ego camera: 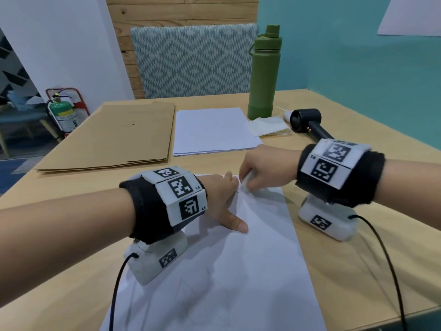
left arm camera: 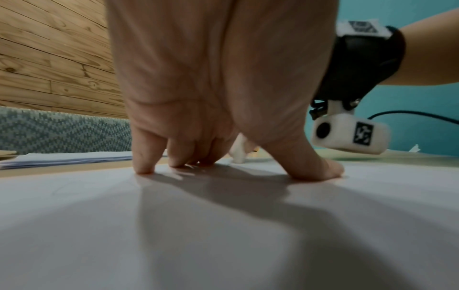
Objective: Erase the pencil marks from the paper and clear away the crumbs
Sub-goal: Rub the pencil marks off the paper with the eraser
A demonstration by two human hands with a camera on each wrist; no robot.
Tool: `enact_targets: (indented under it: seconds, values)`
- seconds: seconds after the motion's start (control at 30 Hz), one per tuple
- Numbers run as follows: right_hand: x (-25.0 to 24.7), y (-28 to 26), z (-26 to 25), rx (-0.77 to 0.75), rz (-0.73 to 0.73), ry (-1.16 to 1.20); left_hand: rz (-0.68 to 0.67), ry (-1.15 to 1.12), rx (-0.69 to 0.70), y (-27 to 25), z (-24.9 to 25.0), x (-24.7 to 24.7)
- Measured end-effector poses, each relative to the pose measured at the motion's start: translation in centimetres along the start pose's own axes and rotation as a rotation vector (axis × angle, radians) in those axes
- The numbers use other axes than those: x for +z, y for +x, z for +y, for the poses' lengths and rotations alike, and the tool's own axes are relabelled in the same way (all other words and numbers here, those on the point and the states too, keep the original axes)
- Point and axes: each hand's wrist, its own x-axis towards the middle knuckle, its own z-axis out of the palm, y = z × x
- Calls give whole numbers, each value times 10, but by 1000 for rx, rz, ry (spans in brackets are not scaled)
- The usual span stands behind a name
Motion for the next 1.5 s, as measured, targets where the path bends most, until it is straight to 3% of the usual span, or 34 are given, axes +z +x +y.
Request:
enact_targets:
  seconds: [0.07,0.23,0.4,0.6,0.77,0.93,1.13,1.3,1.5]
  values:
    - [4,2,0,16,60,26,-2,2,-1,-1,1,0]
    - [2,-19,-6,-28,-128,26,-12,14,-6,-2,1,1]
    - [3,-3,-1,38,17,23,0,12,-13,-1,1,1]
    - [5,-18,-9,3,-111,20,-15,21,-3,-2,2,0]
    - [3,-1,-2,85,20,-17,-26,27,-17,-3,2,-1]
    - [4,-19,-10,-3,-130,1,-32,35,-15,-2,3,-1]
    - [2,-2,-2,71,19,-24,-28,33,-24,-1,2,-1]
    - [4,-16,-13,4,-109,9,-9,-11,3,1,-1,2]
    - [0,10,4,104,66,-3,-19,28,-26,-4,3,-1]
